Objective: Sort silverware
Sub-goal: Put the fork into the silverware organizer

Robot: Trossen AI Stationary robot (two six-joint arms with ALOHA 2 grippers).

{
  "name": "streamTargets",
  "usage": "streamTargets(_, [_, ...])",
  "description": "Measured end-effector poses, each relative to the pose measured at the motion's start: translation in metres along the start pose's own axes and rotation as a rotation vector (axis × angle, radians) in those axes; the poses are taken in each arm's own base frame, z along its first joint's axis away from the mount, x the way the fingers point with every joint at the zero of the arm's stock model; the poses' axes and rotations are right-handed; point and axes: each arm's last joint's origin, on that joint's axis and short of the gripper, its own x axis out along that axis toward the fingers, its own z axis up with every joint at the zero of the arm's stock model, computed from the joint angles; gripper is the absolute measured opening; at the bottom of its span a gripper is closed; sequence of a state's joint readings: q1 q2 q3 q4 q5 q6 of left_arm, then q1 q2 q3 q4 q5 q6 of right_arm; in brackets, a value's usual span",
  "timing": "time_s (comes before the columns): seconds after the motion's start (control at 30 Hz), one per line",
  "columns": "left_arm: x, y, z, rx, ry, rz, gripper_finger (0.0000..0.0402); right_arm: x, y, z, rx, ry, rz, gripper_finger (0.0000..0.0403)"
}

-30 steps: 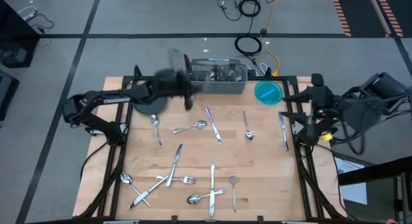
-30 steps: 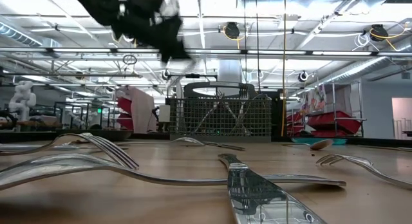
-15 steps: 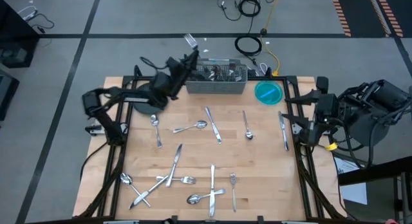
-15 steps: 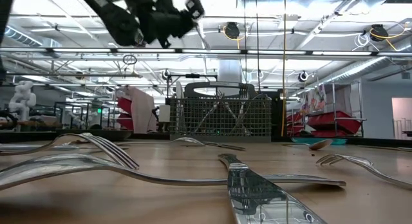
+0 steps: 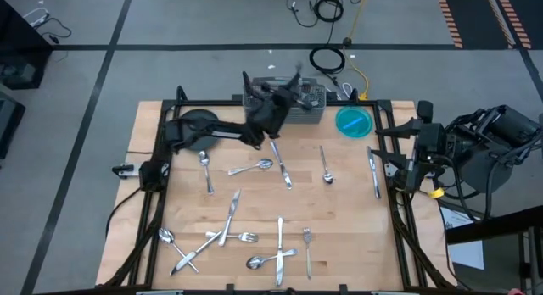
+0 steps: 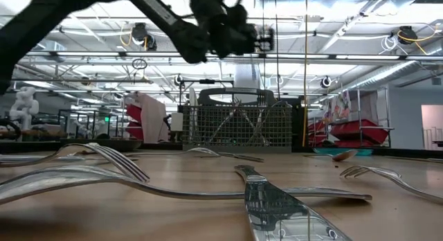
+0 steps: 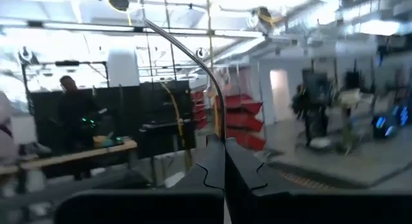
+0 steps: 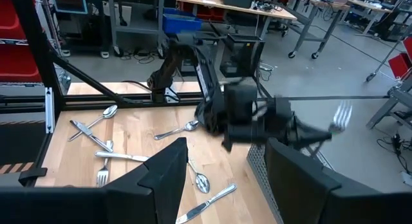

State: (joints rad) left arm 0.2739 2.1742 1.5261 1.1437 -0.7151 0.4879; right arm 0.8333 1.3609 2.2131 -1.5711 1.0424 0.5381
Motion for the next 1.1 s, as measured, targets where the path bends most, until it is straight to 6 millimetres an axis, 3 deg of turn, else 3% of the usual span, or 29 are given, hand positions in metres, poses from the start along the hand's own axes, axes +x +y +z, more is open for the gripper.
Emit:
streamTargets(0.27, [0.001, -0.035, -0.046, 0.047, 0.083, 0.080, 0.0001, 0.000, 0.000, 0.000, -0.005, 0.000, 0.000, 0.0196])
streamTargets(0.5, [-0.002, -0.040, -0.067, 0.004, 0.144, 0.184, 0.0000, 0.000, 0.001, 0.000, -0.004, 0.015, 0.024, 0.0196])
streamTargets(0.67, [0.003, -0.033, -0.060, -0.018, 0.119, 0.207, 0.0000, 0.000, 0.001, 0.000, -0.008, 0.015, 0.025, 0.0196])
streamTargets(0.87, [0.008, -0.037, -0.020, 0.088, 0.037, 0.163, 0.0000, 0.000, 0.002, -0.001, -0.038, 0.028, 0.048, 0.0196])
streamTargets(1.1, [0.025, -0.022, -0.042, 0.052, 0.067, 0.187, 0.0000, 0.000, 0.002, -0.001, -0.057, 0.028, 0.049, 0.0196])
